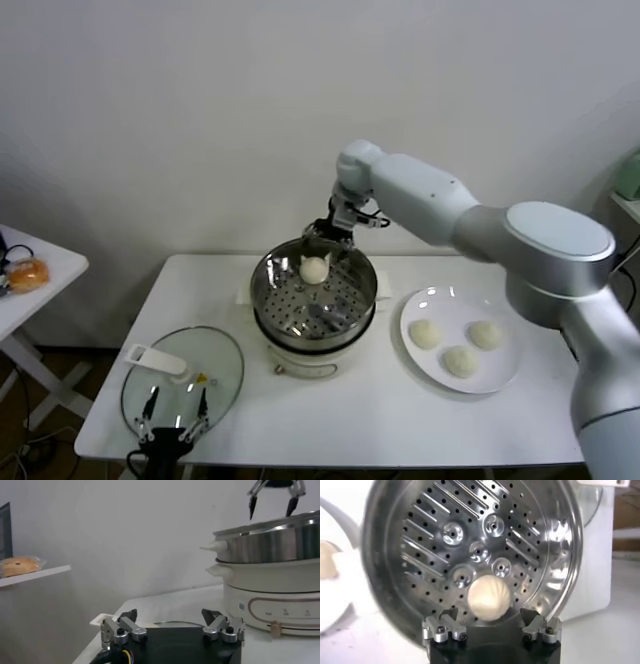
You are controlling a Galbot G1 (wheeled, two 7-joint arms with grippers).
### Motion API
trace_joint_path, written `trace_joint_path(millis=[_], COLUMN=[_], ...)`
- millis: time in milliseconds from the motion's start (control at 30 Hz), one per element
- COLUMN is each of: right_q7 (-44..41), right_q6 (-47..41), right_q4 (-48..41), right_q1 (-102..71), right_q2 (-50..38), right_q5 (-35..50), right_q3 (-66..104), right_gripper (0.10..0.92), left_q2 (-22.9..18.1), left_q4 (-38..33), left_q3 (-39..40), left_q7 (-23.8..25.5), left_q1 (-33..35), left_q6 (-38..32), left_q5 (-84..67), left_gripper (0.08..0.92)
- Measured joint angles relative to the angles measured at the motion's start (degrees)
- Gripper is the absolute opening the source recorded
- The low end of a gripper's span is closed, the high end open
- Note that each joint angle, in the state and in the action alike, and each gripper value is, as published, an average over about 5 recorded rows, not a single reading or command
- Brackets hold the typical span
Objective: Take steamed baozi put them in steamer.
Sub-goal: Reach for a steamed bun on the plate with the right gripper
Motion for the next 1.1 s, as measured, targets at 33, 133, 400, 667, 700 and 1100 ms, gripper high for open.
trace_joint_path(millis=[33, 133, 400, 667, 700, 1100], right_q7=[-0.43, -1.20, 0.37, 3.82, 4.22, 7.72], right_q6=[-1.64, -6.78, -23.34, -39.12, -40.68, -52.04], right_q4=[0.73, 3.02, 12.90, 22.31, 23.03, 26.51], right_q1=[1.15, 4.40, 10.19, 9.37, 8.89, 0.19], right_q2=[-1.17, -4.93, -15.41, -23.08, -23.65, -26.63], right_q5=[1.99, 7.21, 18.30, 25.02, 25.42, 26.46], right_q3=[-1.47, -6.03, -17.68, -22.28, -22.43, -19.79], right_gripper=[0.823, 0.823, 0.823, 0.823, 0.823, 0.823], left_q2=[0.05, 0.15, 0.51, 0.77, 0.78, 0.61], left_q4=[-0.04, -0.12, 0.12, 0.57, 0.61, 1.09], left_q3=[0.02, 0.11, 0.13, -0.26, -0.37, -1.67], left_q7=[0.00, 0.00, 0.00, 0.08, 0.10, 0.27], left_q1=[0.04, 0.08, 0.28, 0.14, 0.17, 0.23], left_q6=[0.04, 0.11, 0.18, 0.20, 0.24, 0.42], left_q5=[0.00, 0.01, -0.04, -0.03, 0.00, 0.68], left_gripper=[0.823, 0.823, 0.823, 0.823, 0.823, 0.823])
